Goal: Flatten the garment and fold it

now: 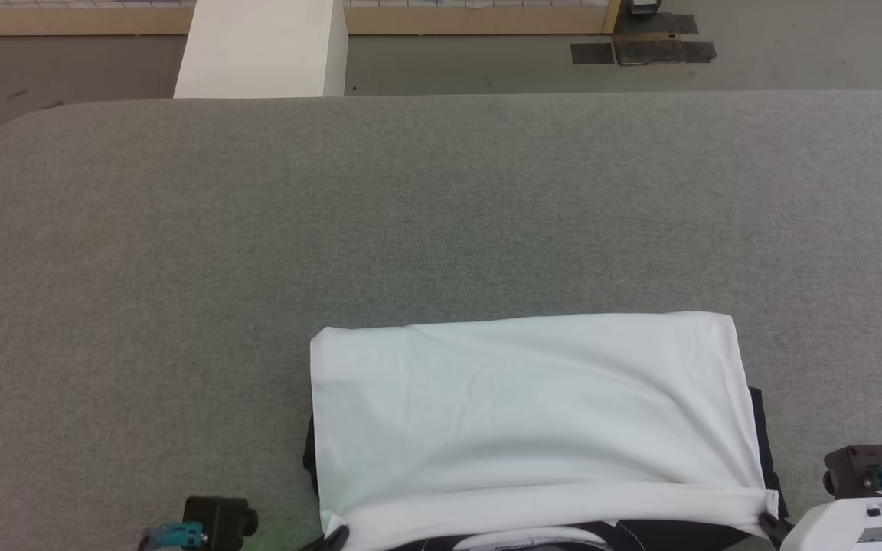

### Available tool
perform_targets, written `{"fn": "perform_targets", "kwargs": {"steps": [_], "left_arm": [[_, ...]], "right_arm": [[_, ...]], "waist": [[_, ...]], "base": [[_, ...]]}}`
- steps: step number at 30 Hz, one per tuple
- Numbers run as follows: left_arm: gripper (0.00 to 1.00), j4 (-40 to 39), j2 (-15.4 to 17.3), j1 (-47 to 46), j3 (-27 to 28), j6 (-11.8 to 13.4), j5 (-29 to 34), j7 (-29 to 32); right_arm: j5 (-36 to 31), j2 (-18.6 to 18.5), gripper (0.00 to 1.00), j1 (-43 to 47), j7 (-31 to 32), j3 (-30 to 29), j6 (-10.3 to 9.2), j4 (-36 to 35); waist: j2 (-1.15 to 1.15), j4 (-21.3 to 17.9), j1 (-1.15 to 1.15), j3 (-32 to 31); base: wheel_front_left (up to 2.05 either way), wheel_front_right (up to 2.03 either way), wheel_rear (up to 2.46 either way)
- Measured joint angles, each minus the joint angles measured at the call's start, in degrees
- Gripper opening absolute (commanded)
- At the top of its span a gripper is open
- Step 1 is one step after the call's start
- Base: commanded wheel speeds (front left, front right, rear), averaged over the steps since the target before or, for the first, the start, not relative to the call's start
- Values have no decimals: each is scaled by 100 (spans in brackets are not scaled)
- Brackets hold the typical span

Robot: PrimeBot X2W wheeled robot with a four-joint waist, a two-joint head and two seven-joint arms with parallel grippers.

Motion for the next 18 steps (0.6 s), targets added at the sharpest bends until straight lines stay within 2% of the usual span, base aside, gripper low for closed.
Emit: {"fn": "perform_targets", "kwargs": {"steps": [1, 2, 3, 4, 8, 13, 18], "left_arm": [[0, 46, -4, -10, -2, -25, 0, -26], [45, 82, -16, -23, -4, -35, -2, -44], [81, 104, -29, -29, -7, -52, -2, -51], [100, 133, -37, -37, -13, -74, -2, -74], [100, 170, -101, -57, -46, -143, -16, -233], [100, 69, -121, -62, 137, -154, 2, -686], [100, -40, -261, -243, 371, 32, 396, -1435]], "right_arm": [[0, 13, 0, -4, -5, 36, 0, 48], [0, 12, 16, -20, -62, 79, -2, 85], [1, 12, 42, -30, -104, 105, -2, 116], [7, 18, 100, -35, -131, 129, -3, 144], [55, 68, 100, -27, -188, 98, -2, 110], [62, 233, 100, 108, -312, -99, -2, -297], [53, 427, 100, 244, -586, -310, -1, -835]], "waist": [[0, -8, 0, 7], [0, -11, 0, 13], [0, -8, 0, 16], [0, -2, 0, 11], [0, 33, 0, -59], [0, 96, 0, -207], [0, 143, 0, -392]], "base": [[0, 0, 0], [0, 0, 0], [0, 0, 0], [0, 0, 0], [0, 0, 0], [0, 0, 0], [0, 0, 0]]}}
